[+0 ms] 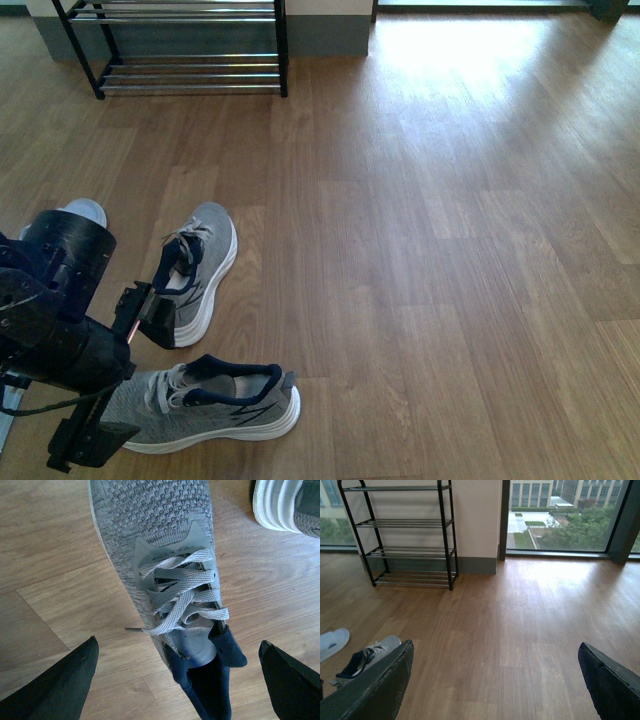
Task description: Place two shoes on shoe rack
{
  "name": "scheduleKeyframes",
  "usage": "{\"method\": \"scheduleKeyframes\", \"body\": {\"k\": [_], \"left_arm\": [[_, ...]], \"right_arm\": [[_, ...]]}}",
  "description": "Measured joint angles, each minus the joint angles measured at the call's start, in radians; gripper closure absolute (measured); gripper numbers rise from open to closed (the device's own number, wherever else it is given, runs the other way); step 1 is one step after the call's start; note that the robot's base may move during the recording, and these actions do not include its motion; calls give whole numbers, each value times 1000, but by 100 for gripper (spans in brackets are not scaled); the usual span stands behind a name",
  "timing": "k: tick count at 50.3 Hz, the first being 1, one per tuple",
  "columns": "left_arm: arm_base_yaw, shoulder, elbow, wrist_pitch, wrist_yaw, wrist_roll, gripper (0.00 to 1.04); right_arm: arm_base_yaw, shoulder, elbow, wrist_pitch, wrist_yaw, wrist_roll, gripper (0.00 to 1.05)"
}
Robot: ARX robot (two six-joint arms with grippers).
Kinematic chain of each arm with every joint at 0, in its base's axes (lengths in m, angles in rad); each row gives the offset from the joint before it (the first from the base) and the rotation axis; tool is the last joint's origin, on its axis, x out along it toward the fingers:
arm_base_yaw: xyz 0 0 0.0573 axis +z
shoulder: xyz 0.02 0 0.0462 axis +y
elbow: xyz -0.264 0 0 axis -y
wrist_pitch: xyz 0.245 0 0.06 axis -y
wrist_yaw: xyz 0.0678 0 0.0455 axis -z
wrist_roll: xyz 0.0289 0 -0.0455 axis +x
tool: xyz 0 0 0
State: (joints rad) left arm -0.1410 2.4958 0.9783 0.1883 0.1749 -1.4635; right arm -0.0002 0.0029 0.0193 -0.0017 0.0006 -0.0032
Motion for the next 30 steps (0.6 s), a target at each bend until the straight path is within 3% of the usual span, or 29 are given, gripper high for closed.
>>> {"method": "scheduleKeyframes", "body": {"k": [12, 30], "left_arm": [[-29, 102, 122, -99, 24, -39, 9], [-133, 248, 227, -78, 72, -121, 9]], "right_arm": [[0, 0, 0, 0, 0, 0, 9], [0, 0, 0, 0, 0, 0, 9]]}}
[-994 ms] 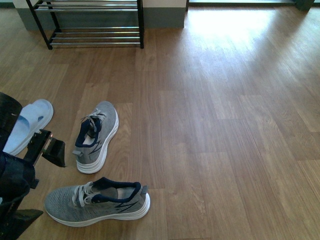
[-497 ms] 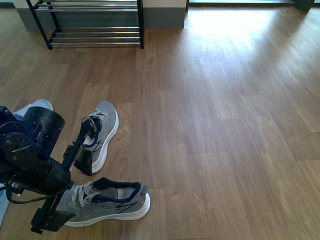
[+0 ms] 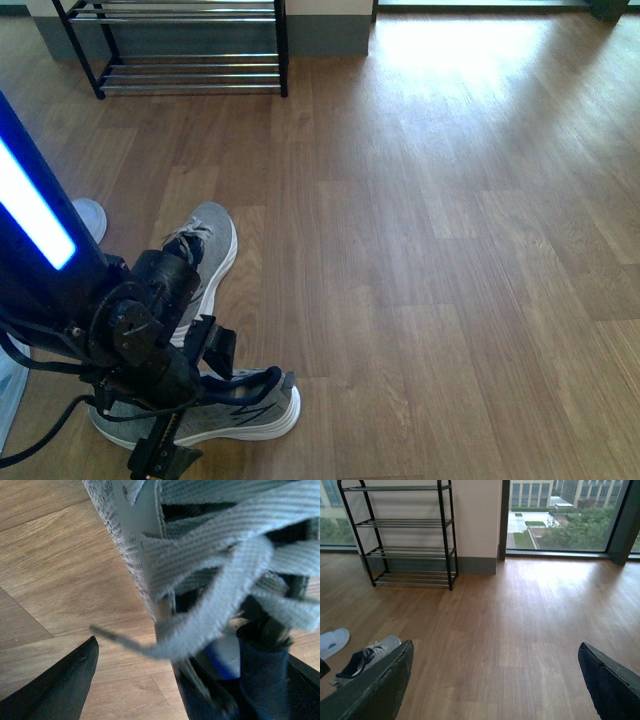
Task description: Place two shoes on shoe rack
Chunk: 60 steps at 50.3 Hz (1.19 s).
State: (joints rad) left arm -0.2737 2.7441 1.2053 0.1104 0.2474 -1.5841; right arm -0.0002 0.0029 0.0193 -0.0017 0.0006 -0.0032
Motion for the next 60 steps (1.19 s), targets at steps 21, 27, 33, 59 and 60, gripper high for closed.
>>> {"method": "scheduleKeyframes", "body": {"k": [21, 27, 33, 59, 60], "left_arm": [[2, 100, 164, -78, -36, 56, 29], [12, 100, 171, -91, -39, 97, 49], [18, 102, 169, -97, -40, 125, 62], [52, -455, -357, -142, -399, 449, 103], [58, -532, -404, -143, -444, 500, 103]], "right_arm": [[0, 0, 0, 0, 0, 0, 9], [0, 0, 0, 0, 0, 0, 9], [0, 0, 0, 0, 0, 0, 9], [0, 0, 0, 0, 0, 0, 9], [0, 0, 0, 0, 0, 0, 9]]}}
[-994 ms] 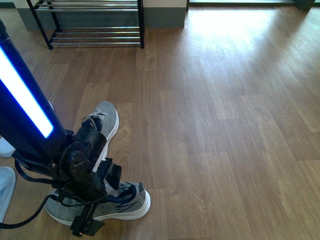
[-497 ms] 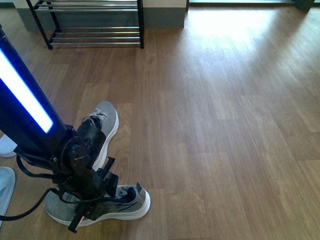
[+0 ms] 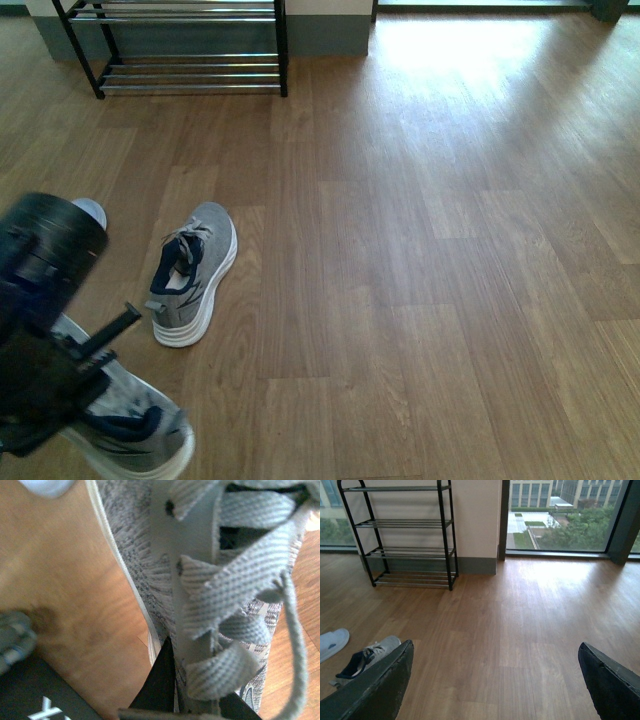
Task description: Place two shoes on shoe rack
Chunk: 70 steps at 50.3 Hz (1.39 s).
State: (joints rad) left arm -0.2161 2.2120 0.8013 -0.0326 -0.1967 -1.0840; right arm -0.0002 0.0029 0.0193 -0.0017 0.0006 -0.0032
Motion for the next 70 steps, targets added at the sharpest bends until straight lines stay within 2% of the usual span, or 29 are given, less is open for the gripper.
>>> {"method": "scheduleKeyframes", "body": {"k": [6, 10, 13, 18, 21, 25, 28, 30, 34, 43, 70], "left_arm": [[16, -193, -117, 36, -177, 150, 103], [24, -322, -201, 85, -332, 258, 103], [31, -466, -293, 134, -497, 400, 103], [24, -671, -428, 203, -669, 584, 103], [-8, -813, -497, 210, -758, 690, 103], [-98, -1043, -575, 294, -912, 869, 103], [-182, -1193, -646, 496, -1023, 1050, 103], [-216, -1256, -677, 630, -1060, 1172, 103], [-227, -1289, -682, 712, -1070, 1292, 103], [-229, -1284, -695, 713, -1078, 1394, 103], [-232, -1284, -695, 713, -1072, 1420, 103]], "right_arm": [[0, 0, 0, 0, 0, 0, 9], [0, 0, 0, 0, 0, 0, 9], [0, 0, 0, 0, 0, 0, 9], [0, 0, 0, 0, 0, 0, 9], [0, 0, 0, 0, 0, 0, 9], [0, 0, 0, 0, 0, 0, 9], [0, 0, 0, 0, 0, 0, 9], [0, 0, 0, 0, 0, 0, 9], [0, 0, 0, 0, 0, 0, 9], [0, 0, 0, 0, 0, 0, 9], [0, 0, 0, 0, 2, 0, 9]]}}
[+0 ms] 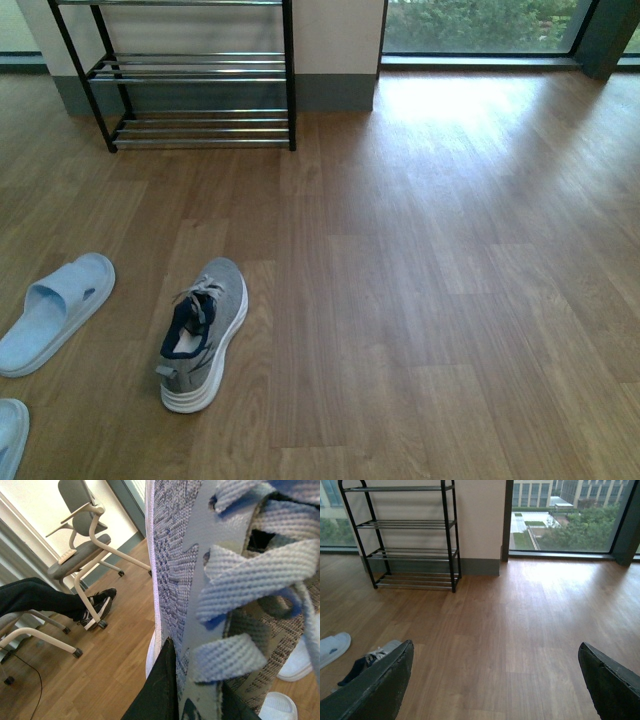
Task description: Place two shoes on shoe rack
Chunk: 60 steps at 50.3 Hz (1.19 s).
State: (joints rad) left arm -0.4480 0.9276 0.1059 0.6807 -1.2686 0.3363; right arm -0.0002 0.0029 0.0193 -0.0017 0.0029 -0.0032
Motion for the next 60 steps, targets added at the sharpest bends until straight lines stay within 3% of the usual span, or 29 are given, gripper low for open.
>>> {"method": "scheduleKeyframes", "body": {"k": [60], "left_arm": [[0, 2, -1, 0, -5, 1, 103]], "right_arm": [[0, 2, 0, 0, -6, 0, 9]]}}
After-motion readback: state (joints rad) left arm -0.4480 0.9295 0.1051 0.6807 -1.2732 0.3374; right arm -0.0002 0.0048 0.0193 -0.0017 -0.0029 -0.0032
